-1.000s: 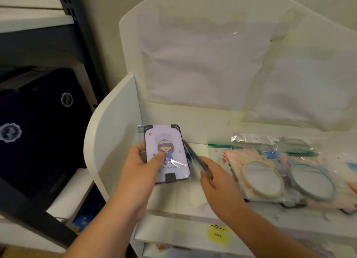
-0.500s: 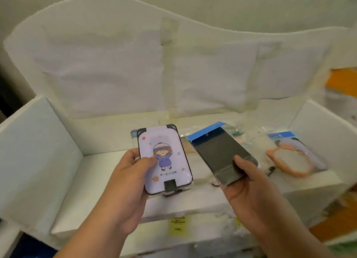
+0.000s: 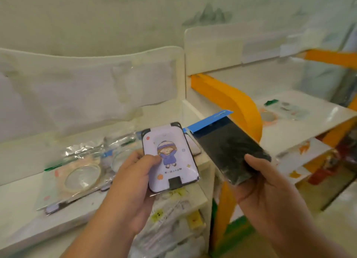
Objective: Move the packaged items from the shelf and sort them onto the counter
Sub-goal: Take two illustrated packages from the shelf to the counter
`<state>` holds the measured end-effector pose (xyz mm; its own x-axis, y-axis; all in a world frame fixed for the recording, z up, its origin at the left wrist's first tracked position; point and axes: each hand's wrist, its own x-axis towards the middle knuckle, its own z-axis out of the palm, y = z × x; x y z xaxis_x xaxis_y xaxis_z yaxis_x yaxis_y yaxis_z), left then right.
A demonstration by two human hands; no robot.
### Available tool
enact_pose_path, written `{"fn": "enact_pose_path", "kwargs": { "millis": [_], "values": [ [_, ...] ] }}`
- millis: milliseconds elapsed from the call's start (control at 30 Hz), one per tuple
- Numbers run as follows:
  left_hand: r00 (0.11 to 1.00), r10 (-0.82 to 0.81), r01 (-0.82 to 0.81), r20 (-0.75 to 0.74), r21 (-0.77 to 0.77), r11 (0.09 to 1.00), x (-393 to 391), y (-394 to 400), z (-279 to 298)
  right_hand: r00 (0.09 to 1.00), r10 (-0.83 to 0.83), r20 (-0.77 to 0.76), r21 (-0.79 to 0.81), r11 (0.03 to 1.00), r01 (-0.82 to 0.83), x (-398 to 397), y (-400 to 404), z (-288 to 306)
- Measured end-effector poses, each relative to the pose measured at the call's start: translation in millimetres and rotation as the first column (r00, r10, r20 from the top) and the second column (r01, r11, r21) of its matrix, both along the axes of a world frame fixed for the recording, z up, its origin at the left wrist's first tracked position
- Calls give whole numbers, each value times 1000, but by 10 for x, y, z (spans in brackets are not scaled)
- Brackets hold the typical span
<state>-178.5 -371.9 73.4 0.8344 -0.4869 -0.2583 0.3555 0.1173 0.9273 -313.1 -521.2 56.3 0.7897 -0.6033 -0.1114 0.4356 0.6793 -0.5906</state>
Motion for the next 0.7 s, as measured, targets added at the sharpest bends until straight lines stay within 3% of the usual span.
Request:
{"fn": "enact_pose_path", "kwargs": {
  "millis": [300,467,700],
  "values": [
    [968,-248,249,-22,23,968,-802,-1435,58,967,-253,12,19,967,253,-881,-1169,-53],
    [930,-348,350,-115,-8,937,-1044,-2272,-28,926,-378,8,42,925,378,-1156,-1855,-168],
    [906,-356,352,-228,-62,934,-1091,-3498,-177,877,-476,-66,30,877,479,-1136,-2951,-216]
  ]
}}
